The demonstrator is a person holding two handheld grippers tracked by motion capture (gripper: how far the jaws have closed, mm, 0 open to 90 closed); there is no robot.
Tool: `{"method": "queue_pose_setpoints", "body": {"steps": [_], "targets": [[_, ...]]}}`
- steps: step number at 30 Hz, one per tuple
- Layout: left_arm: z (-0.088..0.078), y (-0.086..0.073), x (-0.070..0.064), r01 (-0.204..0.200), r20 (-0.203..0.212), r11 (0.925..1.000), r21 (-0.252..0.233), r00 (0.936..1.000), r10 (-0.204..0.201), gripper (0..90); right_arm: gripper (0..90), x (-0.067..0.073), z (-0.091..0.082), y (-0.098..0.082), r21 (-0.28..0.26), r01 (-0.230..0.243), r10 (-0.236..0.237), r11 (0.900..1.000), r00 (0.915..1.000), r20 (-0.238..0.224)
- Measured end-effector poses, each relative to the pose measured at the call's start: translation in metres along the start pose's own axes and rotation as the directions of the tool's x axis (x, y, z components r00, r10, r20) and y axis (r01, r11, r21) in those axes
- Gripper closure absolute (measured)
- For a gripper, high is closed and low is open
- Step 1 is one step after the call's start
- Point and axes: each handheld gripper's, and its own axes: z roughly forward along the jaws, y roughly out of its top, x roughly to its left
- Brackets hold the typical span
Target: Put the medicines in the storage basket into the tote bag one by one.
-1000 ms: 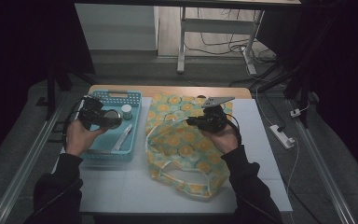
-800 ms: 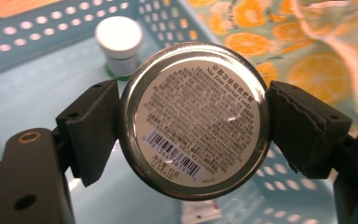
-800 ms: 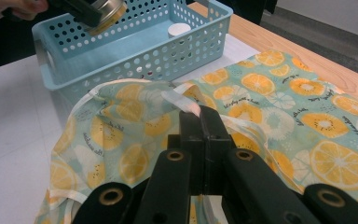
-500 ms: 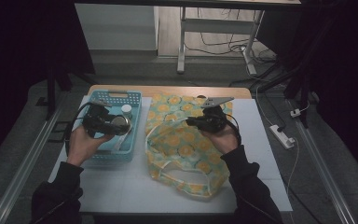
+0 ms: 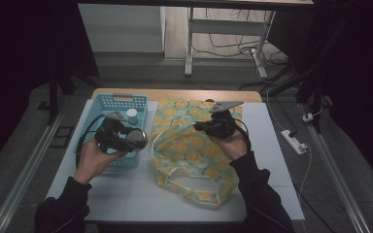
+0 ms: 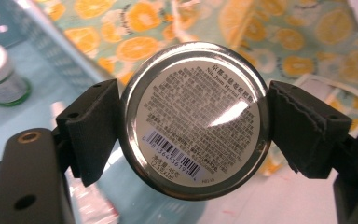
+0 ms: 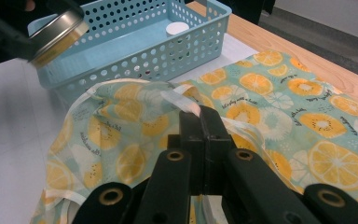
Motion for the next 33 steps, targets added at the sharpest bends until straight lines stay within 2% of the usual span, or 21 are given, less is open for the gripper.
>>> {"method": "queue_pose_setpoints", "body": {"steps": [3,9,14,20,33], "targets": [[0.006,0.001,-0.009,-0.012,0.035,0.9999,-0.008,0.9993,0.013,20.2,90.0,-0.001,0.0,-0.001,0.001,-0.001,0.001,1.0,1.0,0.002],[0.021,0.005,-0.029,-0.056,0.079,0.9984,0.011,0.9954,0.055,20.2,90.0,0.0,0.001,-0.001,0.002,0.001,-0.001,1.0,1.0,0.001],[0.034,0.008,-0.038,-0.07,0.121,0.9975,0.012,0.9903,0.068,20.2,90.0,0.001,0.002,-0.001,0.002,0.002,-0.002,1.0,1.0,0.001],[0.051,0.013,-0.049,-0.097,0.143,0.995,0.024,0.9853,0.093,20.2,90.0,0.001,0.003,-0.001,0.001,0.004,-0.004,1.0,1.0,0.001],[0.089,0.037,-0.07,-0.144,0.195,0.9889,0.037,0.9715,0.134,20.2,90.0,0.002,0.003,0.0,-0.004,0.008,-0.008,1.0,1.0,-0.002]]}}
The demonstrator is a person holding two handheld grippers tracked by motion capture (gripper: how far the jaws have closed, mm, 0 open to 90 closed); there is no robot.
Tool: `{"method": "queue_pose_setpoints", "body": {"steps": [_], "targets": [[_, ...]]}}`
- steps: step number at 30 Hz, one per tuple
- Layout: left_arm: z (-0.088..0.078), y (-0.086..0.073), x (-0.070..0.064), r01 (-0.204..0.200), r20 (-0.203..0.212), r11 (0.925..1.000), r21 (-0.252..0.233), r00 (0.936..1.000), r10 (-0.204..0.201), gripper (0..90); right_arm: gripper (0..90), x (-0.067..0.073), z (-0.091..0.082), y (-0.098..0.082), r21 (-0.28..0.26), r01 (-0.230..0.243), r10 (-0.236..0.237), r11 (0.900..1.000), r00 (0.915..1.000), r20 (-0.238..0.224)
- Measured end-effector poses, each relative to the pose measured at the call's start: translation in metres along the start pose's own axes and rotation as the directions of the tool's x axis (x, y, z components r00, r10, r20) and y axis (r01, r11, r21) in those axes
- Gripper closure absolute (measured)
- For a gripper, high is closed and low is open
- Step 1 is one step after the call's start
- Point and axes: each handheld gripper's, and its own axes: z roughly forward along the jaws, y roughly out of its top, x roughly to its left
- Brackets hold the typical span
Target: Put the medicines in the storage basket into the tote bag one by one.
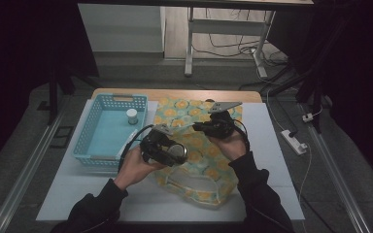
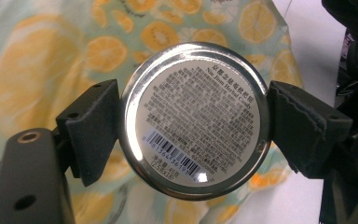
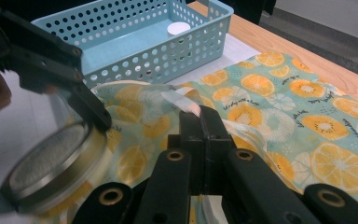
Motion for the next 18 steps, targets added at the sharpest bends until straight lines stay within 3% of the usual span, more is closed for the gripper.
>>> {"method": "queue_pose_setpoints", "body": {"steps": [13,18], "targets": [[0.034,0.018,0.009,0.018,-0.007,0.9998,0.002,0.9998,-0.018,20.2,90.0,0.001,-0.001,0.001,-0.001,0.005,-0.005,1.0,1.0,-0.005],[0.041,0.021,0.016,0.017,-0.035,0.9999,-0.002,0.9992,-0.017,20.2,90.0,0.001,0.0,0.001,0.001,0.006,-0.006,1.0,1.0,-0.007]]}}
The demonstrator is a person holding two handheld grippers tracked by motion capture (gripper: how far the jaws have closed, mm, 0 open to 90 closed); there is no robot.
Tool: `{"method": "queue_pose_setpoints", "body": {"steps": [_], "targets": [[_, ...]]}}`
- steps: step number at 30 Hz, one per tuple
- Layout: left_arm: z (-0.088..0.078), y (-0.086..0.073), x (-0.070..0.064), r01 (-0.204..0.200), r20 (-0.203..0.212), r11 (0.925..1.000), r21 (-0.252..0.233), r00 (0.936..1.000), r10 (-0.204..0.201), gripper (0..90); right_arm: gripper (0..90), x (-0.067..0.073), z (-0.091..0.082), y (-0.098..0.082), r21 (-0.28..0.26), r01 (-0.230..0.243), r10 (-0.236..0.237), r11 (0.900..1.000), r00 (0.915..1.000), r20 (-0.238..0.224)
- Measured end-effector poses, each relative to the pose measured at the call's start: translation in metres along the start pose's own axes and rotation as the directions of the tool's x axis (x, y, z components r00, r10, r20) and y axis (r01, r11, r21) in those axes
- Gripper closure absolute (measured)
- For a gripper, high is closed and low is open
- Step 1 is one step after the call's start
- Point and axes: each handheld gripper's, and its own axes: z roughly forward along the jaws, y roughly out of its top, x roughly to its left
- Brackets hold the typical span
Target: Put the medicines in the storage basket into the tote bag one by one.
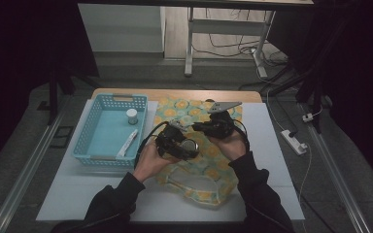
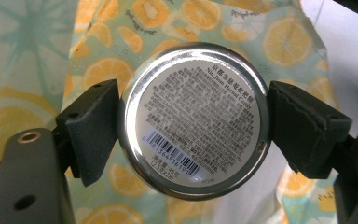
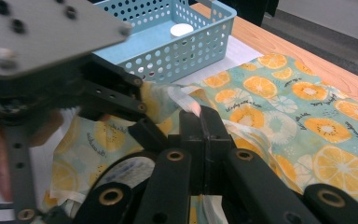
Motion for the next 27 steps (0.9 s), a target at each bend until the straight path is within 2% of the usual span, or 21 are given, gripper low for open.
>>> {"method": "queue_pose_setpoints", "body": {"steps": [11,15,27], "targets": [[0.026,0.0,0.02,0.018,-0.048,0.9996,0.02,0.9987,-0.017,20.1,90.0,0.0,0.005,-0.002,0.014,0.0,0.001,1.0,1.0,-0.003],[0.033,-0.001,0.027,0.034,-0.049,0.9993,0.015,0.9982,-0.034,20.1,90.0,-0.002,0.006,-0.003,0.022,-0.004,0.004,1.0,1.0,0.0],[0.053,-0.006,0.041,0.009,-0.096,0.9996,0.025,0.9954,-0.007,20.1,90.0,-0.005,0.01,-0.006,0.031,-0.014,0.014,0.999,0.9999,0.007]]}}
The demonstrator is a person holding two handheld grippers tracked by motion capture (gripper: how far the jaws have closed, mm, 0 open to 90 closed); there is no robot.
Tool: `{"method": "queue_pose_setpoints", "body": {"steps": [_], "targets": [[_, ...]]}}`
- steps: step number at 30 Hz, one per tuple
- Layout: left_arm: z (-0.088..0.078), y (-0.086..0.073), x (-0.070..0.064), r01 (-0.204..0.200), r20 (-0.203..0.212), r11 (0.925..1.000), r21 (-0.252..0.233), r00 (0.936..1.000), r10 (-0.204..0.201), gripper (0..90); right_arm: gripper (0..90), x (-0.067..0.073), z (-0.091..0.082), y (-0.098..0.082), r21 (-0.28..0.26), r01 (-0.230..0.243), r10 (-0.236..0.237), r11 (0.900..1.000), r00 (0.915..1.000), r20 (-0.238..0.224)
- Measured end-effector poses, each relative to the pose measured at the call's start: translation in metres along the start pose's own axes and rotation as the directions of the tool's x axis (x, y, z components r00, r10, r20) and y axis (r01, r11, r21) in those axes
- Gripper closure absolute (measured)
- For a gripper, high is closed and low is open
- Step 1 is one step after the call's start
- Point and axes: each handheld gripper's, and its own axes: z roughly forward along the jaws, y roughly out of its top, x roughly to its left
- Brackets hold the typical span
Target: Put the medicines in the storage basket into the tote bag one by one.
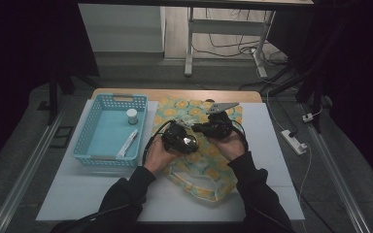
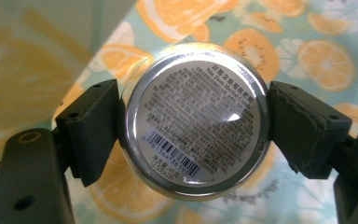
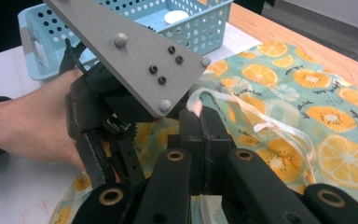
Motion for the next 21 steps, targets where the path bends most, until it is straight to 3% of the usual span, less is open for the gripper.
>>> {"method": "queue_pose_setpoints", "body": {"steps": [10,16,21], "targets": [[0.01,-0.002,0.003,0.017,-0.013,0.9998,-0.01,0.9998,-0.017,19.5,90.0,-0.003,0.002,-0.002,0.006,-0.007,0.007,1.0,1.0,0.003],[0.003,0.002,-0.001,0.015,-0.007,0.9998,-0.011,0.9999,-0.015,12.0,90.0,-0.003,0.001,-0.002,0.0,-0.009,0.009,1.0,0.9999,0.004],[-0.006,0.006,-0.007,0.022,0.021,0.9997,-0.011,0.9995,-0.022,7.9,90.0,-0.004,-0.001,-0.002,-0.005,-0.011,0.011,1.0,0.9999,0.006]]}}
